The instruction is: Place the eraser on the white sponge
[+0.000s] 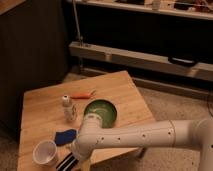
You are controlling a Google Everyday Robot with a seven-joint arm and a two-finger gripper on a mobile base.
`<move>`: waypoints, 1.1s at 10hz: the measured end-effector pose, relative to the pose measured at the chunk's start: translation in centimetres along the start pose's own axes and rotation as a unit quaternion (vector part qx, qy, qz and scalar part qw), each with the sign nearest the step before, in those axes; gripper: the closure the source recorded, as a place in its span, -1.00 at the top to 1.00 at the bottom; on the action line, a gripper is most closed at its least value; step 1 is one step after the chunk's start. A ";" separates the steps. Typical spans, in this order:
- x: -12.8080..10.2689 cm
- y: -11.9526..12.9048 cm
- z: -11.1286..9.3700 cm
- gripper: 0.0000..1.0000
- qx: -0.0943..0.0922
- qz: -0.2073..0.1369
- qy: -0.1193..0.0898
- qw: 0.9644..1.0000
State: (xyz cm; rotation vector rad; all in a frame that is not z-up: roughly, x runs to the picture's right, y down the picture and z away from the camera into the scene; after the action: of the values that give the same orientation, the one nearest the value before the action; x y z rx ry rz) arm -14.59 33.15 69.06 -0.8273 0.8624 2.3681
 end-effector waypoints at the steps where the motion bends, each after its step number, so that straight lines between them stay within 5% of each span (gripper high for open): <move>1: 0.1 0.2 0.2 0.60 0.002 0.000 0.007 1.000; 5: -0.2 0.9 0.5 0.60 0.020 0.005 0.016 1.000; 11: -1.0 0.0 2.0 0.60 0.040 0.014 -0.011 0.999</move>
State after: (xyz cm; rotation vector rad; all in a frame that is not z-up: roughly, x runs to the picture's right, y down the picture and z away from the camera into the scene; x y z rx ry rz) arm -14.69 34.30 71.00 -0.7598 0.9602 2.3461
